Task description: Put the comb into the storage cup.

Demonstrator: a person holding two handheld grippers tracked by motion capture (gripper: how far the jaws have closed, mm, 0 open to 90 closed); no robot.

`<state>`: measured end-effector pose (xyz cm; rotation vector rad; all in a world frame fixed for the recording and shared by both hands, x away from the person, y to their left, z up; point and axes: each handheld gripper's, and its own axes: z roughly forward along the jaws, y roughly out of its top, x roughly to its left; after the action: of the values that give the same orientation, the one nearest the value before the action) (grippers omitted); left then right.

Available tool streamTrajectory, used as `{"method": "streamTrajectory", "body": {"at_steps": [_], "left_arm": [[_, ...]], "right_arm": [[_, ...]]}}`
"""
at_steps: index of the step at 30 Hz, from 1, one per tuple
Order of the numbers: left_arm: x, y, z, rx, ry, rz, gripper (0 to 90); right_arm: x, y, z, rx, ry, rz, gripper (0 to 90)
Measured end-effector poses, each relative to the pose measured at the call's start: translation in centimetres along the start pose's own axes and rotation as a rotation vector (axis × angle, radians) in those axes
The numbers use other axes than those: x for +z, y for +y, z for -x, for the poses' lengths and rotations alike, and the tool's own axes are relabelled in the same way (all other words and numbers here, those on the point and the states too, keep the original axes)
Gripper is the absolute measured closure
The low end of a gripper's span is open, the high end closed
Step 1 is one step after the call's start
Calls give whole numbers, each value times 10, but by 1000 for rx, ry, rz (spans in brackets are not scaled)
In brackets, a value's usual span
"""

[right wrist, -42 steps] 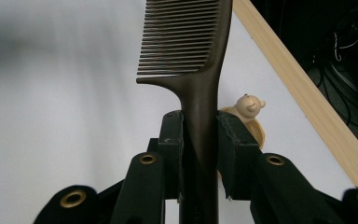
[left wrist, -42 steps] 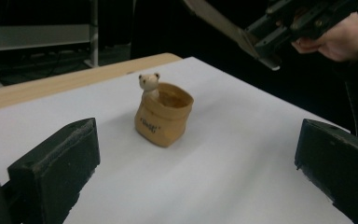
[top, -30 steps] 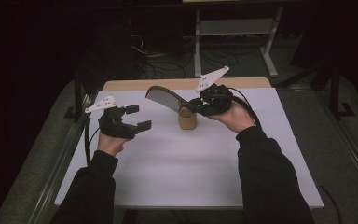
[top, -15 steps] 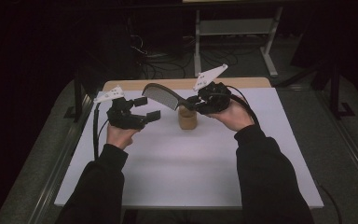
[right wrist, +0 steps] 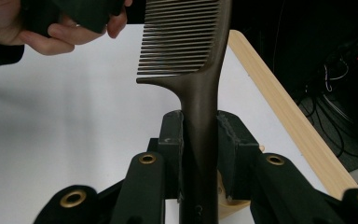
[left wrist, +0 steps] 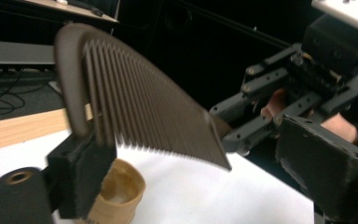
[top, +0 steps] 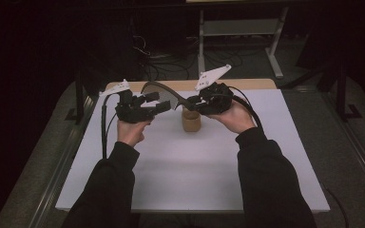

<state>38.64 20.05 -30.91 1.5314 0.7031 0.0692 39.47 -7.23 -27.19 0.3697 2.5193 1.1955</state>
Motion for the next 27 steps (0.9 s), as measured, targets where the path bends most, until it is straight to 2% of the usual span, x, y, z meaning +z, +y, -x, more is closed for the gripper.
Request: {"method": "streamTrajectory", "body": {"at_steps": [5, 9, 11, 12, 14, 15, 18, 19, 21, 25, 27], "left_arm": [[7, 3, 4, -3, -29, 2, 147], [11, 5, 7, 1, -30, 3, 172], [11, 6, 7, -13, -11, 9, 194], [12, 7, 7, -24, 2, 8, 215], [13, 7, 6, -38, 1, 15, 260], [13, 7, 7, -48, 18, 19, 293], [14, 7, 8, -48, 40, 11, 376], [14, 7, 8, -48, 41, 9, 431], [15, 7, 9, -45, 49, 10, 462], [14, 7, 10, -53, 28, 23, 604], [14, 8, 9, -63, 21, 36, 636]], "right_arm": [[1, 0, 0, -2, -4, 3, 712], [3, -1, -1, -2, -13, 5, 712], [3, -2, -1, 1, -16, 5, 712], [3, -3, -1, 0, -19, 3, 712], [3, -4, -1, 1, -23, 4, 712], [4, -4, -1, 0, -23, 4, 712], [4, -5, -1, 7, -29, 7, 711], [5, -5, -1, 6, -31, 10, 711], [5, -6, -1, 7, -31, 12, 711], [5, -5, -1, 10, -35, 20, 711], [5, -4, -2, 11, -33, 24, 711]]}}
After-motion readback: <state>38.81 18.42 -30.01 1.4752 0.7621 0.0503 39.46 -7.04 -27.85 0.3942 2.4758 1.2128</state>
